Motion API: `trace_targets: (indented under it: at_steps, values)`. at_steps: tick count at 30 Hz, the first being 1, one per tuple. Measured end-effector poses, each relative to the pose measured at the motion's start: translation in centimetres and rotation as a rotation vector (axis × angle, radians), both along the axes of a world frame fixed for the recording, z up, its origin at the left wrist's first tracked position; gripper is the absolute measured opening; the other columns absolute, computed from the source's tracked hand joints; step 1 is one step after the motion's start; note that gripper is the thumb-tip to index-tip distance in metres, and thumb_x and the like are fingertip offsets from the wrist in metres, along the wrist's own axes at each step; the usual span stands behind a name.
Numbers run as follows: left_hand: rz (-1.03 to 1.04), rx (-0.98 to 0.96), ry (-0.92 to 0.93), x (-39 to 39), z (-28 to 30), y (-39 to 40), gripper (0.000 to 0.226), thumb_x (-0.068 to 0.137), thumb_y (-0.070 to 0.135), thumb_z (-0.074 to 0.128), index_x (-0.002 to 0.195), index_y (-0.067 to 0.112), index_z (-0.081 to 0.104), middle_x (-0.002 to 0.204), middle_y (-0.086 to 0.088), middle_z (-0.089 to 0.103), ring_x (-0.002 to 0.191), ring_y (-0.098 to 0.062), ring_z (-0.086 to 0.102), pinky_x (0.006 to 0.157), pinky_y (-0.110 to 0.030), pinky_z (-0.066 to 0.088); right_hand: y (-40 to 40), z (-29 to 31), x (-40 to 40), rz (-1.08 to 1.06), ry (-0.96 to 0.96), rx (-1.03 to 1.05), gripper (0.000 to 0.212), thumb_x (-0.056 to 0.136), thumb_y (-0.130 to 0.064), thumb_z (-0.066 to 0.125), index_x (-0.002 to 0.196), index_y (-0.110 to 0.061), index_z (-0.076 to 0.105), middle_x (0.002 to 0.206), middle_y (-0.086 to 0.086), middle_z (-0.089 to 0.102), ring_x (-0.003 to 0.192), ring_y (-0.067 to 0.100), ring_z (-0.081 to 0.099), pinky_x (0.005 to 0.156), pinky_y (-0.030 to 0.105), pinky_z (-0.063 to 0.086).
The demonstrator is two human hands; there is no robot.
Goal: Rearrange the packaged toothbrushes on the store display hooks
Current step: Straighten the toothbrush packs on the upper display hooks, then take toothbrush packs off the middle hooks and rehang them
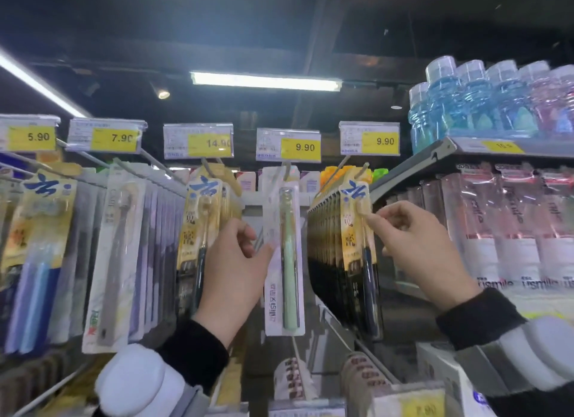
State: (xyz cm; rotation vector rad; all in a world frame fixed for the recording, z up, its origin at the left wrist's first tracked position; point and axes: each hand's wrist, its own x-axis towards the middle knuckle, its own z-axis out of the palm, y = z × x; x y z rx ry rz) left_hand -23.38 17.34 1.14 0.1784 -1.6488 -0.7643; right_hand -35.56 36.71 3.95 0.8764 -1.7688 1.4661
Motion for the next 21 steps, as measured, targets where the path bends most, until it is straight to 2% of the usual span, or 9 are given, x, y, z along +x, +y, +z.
trace_targets:
  at_steps: [3, 7, 12, 15, 17, 19, 21]
  values:
    - [0.019, -0.017, -0.033, 0.1, -0.7, 0.4, 0.018, 0.088, 0.020, 0.072, 0.084, 0.021, 0.054, 0.080, -0.001, 0.058, 0.069, -0.012, 0.053, 0.057, -0.015, 0.038, 0.1, -0.5, -0.6, 0.028, -0.019, 0.034, 0.022, 0.091, -0.049, 0.064, 0.091, -0.027, 0.066, 0.089, -0.005, 0.069, 0.080, 0.019, 0.069, 0.067, 0.032, 0.052]
    - [0.040, -0.039, -0.098, 1.0, -2.3, 1.7, 0.018, 0.088, 0.019, 0.070, 0.085, 0.027, 0.055, 0.082, 0.004, 0.060, 0.073, -0.004, 0.056, 0.060, -0.013, 0.037, 0.1, -1.5, -1.0, 0.094, -0.038, 0.071, 0.021, 0.091, -0.048, 0.064, 0.095, -0.027, 0.064, 0.088, -0.005, 0.067, 0.080, 0.017, 0.066, 0.065, 0.030, 0.048]
    - [0.021, -0.038, -0.125, 2.0, -3.8, 1.7, 0.014, 0.088, 0.021, 0.071, 0.085, 0.027, 0.059, 0.083, 0.005, 0.065, 0.078, -0.008, 0.063, 0.065, -0.017, 0.042, 0.0, -2.3, -0.5, 0.110, -0.040, 0.052, 0.020, 0.091, -0.041, 0.067, 0.100, -0.026, 0.059, 0.084, -0.004, 0.066, 0.076, 0.016, 0.066, 0.060, 0.025, 0.042]
    - [0.012, -0.029, -0.143, 2.6, -4.9, 1.8, 0.011, 0.089, 0.023, 0.070, 0.086, 0.027, 0.060, 0.084, 0.006, 0.066, 0.079, -0.010, 0.063, 0.066, -0.022, 0.048, 0.5, -3.4, -0.4, 0.094, 0.004, 0.077, 0.013, 0.091, -0.035, 0.069, 0.094, -0.026, 0.060, 0.080, -0.005, 0.065, 0.073, 0.014, 0.066, 0.058, 0.023, 0.039]
    - [0.014, -0.024, -0.141, 3.0, -6.0, 2.3, 0.010, 0.089, 0.024, 0.069, 0.086, 0.027, 0.061, 0.085, 0.008, 0.066, 0.080, -0.004, 0.062, 0.069, -0.019, 0.049, 0.8, -4.8, -0.7, 0.096, 0.009, 0.116, 0.010, 0.091, -0.032, 0.070, 0.092, -0.027, 0.061, 0.079, -0.005, 0.066, 0.072, 0.011, 0.065, 0.059, 0.021, 0.040]
    - [-0.004, -0.045, -0.104, 3.7, -6.9, 3.0, 0.010, 0.090, 0.022, 0.069, 0.085, 0.027, 0.062, 0.084, 0.009, 0.066, 0.080, 0.000, 0.062, 0.068, -0.011, 0.047, 1.2, -5.7, -0.7, 0.107, 0.011, 0.103, 0.008, 0.091, -0.029, 0.070, 0.092, -0.026, 0.062, 0.077, -0.005, 0.066, 0.069, 0.010, 0.063, 0.059, 0.021, 0.040]
    - [-0.033, -0.083, -0.079, 4.1, -8.1, 4.1, 0.011, 0.091, 0.020, 0.068, 0.086, 0.028, 0.063, 0.083, 0.009, 0.067, 0.081, -0.003, 0.063, 0.071, -0.013, 0.049, 2.0, -6.6, -0.7, 0.138, 0.003, 0.102, 0.006, 0.090, -0.026, 0.070, 0.088, -0.026, 0.064, 0.076, -0.005, 0.067, 0.070, 0.013, 0.064, 0.062, 0.024, 0.044]
